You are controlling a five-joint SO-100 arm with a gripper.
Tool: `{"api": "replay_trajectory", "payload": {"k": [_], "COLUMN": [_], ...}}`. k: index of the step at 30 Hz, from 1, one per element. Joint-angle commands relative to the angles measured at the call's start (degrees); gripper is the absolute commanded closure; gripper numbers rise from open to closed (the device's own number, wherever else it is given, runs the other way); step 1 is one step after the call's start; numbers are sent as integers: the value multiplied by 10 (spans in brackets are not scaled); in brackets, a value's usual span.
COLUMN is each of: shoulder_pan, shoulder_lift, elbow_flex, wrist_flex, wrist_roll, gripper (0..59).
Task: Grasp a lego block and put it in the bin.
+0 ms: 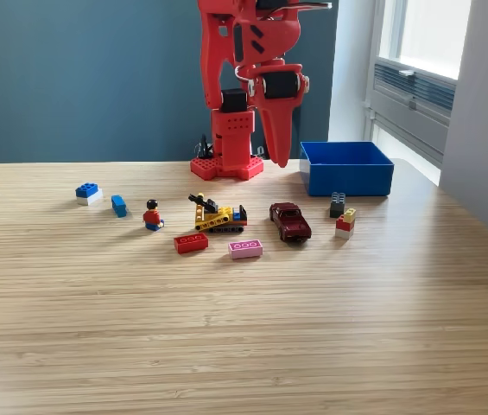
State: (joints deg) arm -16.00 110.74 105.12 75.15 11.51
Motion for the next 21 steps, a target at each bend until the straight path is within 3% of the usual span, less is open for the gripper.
{"api": "replay_trajectory", "payload": {"k": [1, 10, 21], "shoulder_pan": [-19, -109, -189], "shoulder_lift": [5, 5, 3], "elbow_flex": [-2, 21, 54], "wrist_flex": [-11, -18, -44], "wrist_roll": [-19, -91, -252], "gripper": [421, 380, 354]}}
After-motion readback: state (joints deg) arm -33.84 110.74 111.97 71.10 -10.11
